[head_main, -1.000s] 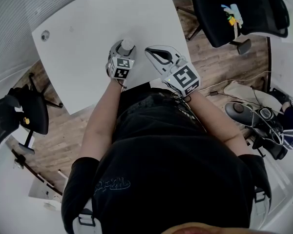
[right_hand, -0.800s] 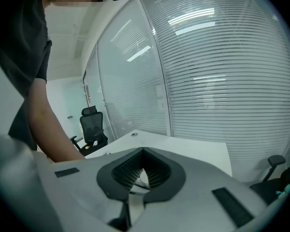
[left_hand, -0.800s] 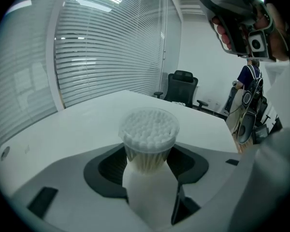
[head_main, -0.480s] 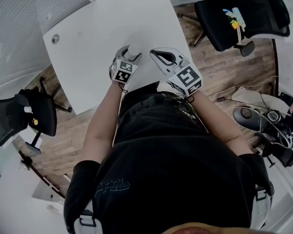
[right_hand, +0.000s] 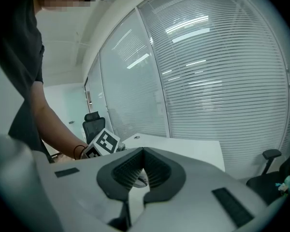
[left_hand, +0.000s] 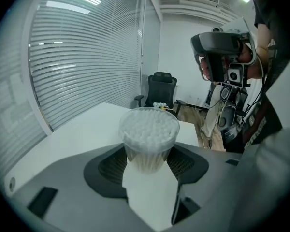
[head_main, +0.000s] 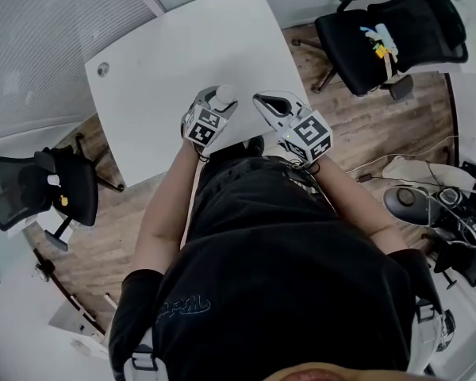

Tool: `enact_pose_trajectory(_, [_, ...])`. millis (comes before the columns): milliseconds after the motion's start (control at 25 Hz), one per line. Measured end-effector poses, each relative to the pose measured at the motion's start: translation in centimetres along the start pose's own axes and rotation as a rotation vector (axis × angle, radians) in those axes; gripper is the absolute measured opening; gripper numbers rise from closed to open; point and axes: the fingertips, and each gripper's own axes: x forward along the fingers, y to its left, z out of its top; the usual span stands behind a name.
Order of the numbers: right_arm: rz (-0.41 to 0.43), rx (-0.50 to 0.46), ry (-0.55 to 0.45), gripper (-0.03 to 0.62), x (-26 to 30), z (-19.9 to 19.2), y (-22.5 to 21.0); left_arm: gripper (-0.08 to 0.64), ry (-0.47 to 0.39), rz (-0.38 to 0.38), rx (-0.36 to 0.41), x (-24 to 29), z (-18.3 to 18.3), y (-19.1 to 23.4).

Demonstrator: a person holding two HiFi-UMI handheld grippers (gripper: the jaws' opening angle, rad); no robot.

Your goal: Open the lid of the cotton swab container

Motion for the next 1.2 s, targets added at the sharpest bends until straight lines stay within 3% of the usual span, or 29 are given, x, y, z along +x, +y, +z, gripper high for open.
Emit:
enact_pose_trajectory(440, [0.105, -0.050, -0.018, 0.021, -2.0, -0.8, 2.6, 0.267, 0.009, -0.033, 0.024, -4.0, 1.2, -3.8])
enact_pose_trajectory(720, [0.229, -0.112, -0.038, 0.021, -1.9, 0.6, 5.6, 0.267, 0.010, -0.126, 0.038, -7.8, 1.9, -6.8])
enact_pose_trajectory(1200, [0.316, -0.161, -0.045, 0.023, 1.3, 2.8, 9.9, 0.267, 0.007, -0.181, 0.069, -14.1, 1.2, -5.2])
